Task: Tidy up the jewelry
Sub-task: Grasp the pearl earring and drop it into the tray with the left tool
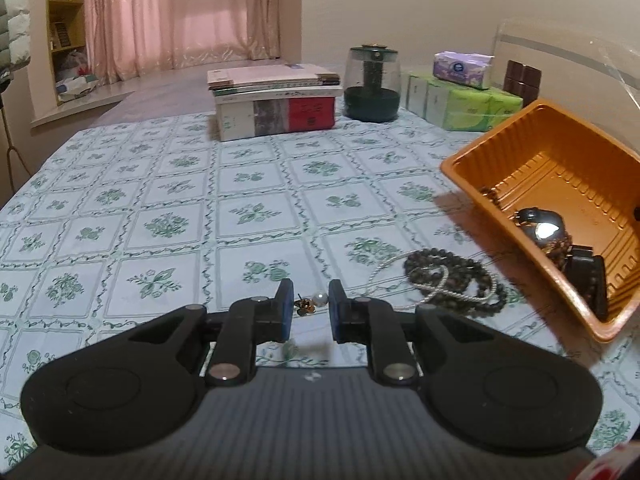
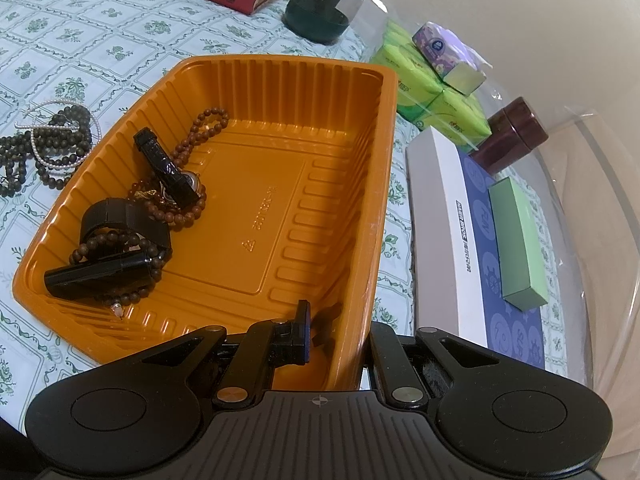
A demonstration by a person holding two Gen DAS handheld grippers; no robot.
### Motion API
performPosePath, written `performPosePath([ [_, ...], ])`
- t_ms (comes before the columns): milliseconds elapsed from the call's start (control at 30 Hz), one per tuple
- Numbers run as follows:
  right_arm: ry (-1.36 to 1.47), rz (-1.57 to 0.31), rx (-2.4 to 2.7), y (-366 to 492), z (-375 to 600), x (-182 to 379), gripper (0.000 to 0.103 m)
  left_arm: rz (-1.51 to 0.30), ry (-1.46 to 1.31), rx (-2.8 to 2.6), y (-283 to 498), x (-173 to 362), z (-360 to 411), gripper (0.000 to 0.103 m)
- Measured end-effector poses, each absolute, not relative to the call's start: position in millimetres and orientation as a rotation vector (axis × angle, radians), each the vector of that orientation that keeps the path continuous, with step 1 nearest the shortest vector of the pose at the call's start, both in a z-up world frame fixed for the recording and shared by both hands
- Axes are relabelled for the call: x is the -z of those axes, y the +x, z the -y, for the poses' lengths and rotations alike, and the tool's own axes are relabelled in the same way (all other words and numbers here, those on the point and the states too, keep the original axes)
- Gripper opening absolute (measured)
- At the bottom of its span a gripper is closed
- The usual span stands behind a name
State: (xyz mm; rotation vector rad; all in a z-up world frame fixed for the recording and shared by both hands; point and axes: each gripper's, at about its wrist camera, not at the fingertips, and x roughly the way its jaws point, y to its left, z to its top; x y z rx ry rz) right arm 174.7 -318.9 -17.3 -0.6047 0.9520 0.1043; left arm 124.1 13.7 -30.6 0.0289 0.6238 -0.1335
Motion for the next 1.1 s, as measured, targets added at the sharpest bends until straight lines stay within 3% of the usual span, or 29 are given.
performPosePath([
  [267, -0.610, -0.949, -0.108, 174.7, 318.1, 16.5, 0.009, -0.588, 0.014, 0.305, 120.1, 9.2, 27.6, 0.016],
  [733, -0.612, -0.946, -0.115, 174.7, 317.9, 15.5, 0.009, -0.527, 0.085, 0.735, 120.0, -18.5, 164.2, 0.016],
  [1100, -0.597, -0.945, -0.119, 174.9, 319.2, 16.3, 0.009, -0.562, 0.140, 0.790, 116.4, -2.9, 181.6, 0.020],
])
